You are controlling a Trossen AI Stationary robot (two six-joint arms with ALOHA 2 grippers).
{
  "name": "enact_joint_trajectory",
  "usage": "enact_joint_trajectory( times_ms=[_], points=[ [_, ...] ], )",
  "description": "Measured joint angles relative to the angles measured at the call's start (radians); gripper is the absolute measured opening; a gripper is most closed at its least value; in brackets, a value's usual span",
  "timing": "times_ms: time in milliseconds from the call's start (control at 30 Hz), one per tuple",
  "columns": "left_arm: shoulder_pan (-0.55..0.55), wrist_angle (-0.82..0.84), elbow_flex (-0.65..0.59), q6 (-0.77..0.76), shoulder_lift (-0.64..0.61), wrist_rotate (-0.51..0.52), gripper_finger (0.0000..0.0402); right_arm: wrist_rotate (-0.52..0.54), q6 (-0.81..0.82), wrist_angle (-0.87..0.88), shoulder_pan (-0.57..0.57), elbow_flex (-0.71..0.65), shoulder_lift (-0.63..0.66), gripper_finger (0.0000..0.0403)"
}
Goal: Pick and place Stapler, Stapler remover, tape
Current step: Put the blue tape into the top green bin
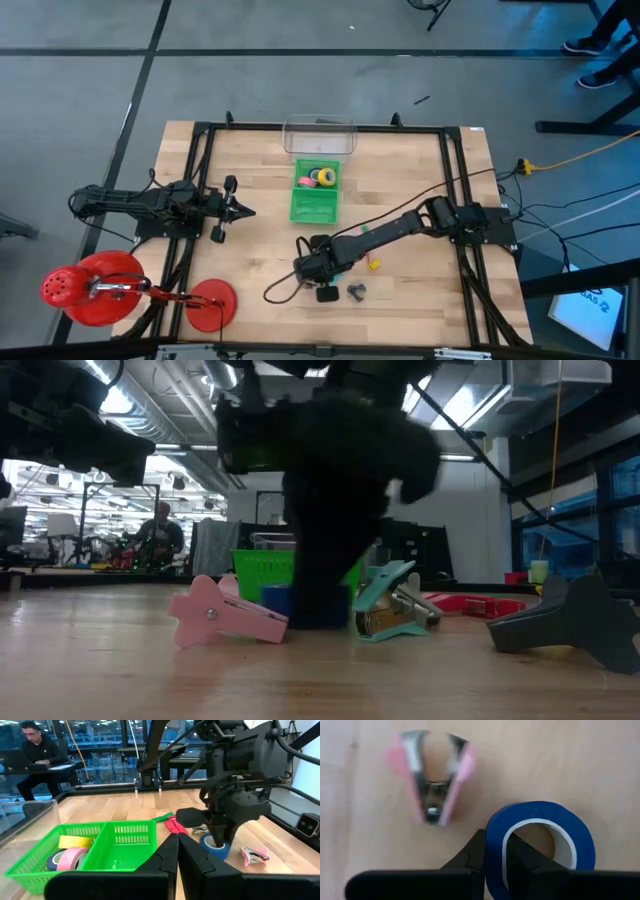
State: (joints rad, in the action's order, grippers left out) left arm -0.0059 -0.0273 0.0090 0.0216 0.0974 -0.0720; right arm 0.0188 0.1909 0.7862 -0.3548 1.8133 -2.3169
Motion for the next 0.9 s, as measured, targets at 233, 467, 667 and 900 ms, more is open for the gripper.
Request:
enact_joint_trajectory(
  times_ms=[233,467,667,900],
  points=[
    [0.000,-0.001,0.000,0.000,0.002,-0.001,0.0005,0.000,-0.063,0.080,-0.002,0.092,0.037,0.0043],
    [0.000,-0.002,0.000,0.000,0.007,0.000,0.0008,0.003,-0.105,0.149,-0.010,0.237,0.043,0.0042],
    [0.000,0.000,0.000,0.000,0.010,0.000,0.0004,0.004,-0.179,0.214,-0.010,0.390,0.043,0.0042],
    [0.000,0.000,0.000,0.000,0.010,0.000,0.0008,0.004,-0.279,0.254,0.007,0.518,0.045,0.0042]
  ],
)
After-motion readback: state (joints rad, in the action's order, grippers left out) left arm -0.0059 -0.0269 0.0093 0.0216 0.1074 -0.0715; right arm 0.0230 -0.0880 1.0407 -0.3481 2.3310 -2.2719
